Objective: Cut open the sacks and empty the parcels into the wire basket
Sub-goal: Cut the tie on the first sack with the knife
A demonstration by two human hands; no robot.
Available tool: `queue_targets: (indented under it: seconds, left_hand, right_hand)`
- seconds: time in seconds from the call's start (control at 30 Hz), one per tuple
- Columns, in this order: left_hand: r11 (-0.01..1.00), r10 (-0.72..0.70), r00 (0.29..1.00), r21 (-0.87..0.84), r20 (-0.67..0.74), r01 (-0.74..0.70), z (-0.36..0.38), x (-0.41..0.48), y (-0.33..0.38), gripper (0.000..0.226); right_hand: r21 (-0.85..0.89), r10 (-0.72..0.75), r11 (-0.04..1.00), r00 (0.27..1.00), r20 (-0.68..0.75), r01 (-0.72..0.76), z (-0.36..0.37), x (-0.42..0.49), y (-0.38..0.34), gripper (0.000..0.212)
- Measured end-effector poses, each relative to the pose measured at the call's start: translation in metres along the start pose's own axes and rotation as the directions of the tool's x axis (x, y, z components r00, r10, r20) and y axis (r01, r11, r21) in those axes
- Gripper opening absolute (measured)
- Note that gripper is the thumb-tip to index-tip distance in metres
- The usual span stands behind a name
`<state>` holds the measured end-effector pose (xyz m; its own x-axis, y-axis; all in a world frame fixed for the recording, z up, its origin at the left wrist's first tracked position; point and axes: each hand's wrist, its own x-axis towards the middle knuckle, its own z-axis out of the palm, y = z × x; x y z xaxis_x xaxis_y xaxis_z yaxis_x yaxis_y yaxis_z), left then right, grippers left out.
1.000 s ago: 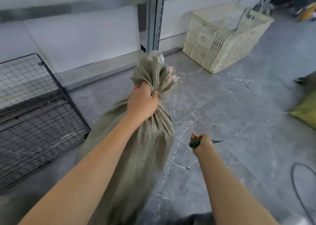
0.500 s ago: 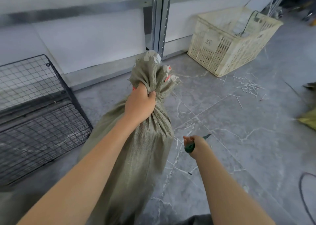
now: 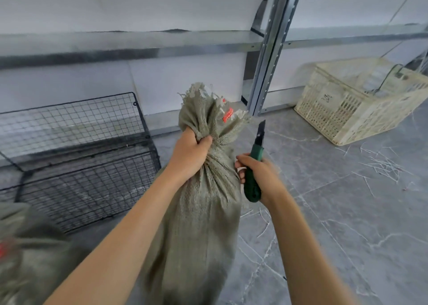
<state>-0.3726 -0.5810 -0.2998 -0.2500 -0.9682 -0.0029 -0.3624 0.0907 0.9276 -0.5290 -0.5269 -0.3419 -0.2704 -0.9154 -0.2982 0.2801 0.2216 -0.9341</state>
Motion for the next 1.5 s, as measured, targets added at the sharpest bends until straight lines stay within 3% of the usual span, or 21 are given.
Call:
queue_targets:
  seconds: [0.13,0.37,0.67,0.83,0.97,1.37,1.5]
  left_hand:
    - [0.995,-0.013,1.000,-0.096,-0.018,0.011,-0.031,-0.007,-0.008,0.024]
    - [0.967,-0.084,0.996,-0.245,-0.029,0.074,-0.081,-0.020,-0.018,0.024]
    - [0.897,-0.020,0.989,-0.434,0.143,0.081,-0.116,-0.040,-0.024,0.018]
    - [0.813,0.085,0.932,-0.566,0.352,0.140,-0.131,-0.047,-0.023,0.024]
    - [0.777,0.124,0.900,-0.605,0.417,0.173,-0.137,-0.048,-0.009,0.024]
    - [0.875,0.108,0.964,-0.484,0.243,0.024,-0.133,-0.045,0.005,0.024]
    - [0.905,0.128,0.985,-0.419,0.112,-0.070,-0.139,-0.044,0.006,0.025]
  right_hand:
    - [-0.072,-0.091,0.993,0.992,0.086,0.098,0.038,-0.011,-0.015,0.007]
    - [-0.041,-0.181,0.982,0.977,0.110,0.186,0.103,-0.024,-0.026,0.007]
    - [-0.179,-0.167,0.962,0.963,0.213,0.207,0.136,-0.036,-0.030,0.019]
    - [-0.220,-0.181,0.940,0.928,0.326,0.260,0.142,-0.048,-0.044,0.016]
    - [-0.184,-0.183,0.943,0.895,0.408,0.277,0.143,-0.059,-0.056,0.017]
    - [0.247,-0.182,0.965,0.912,0.367,0.093,0.154,-0.068,-0.053,0.024]
    - [0.321,-0.168,0.946,0.900,0.403,0.033,0.165,-0.069,-0.046,0.042]
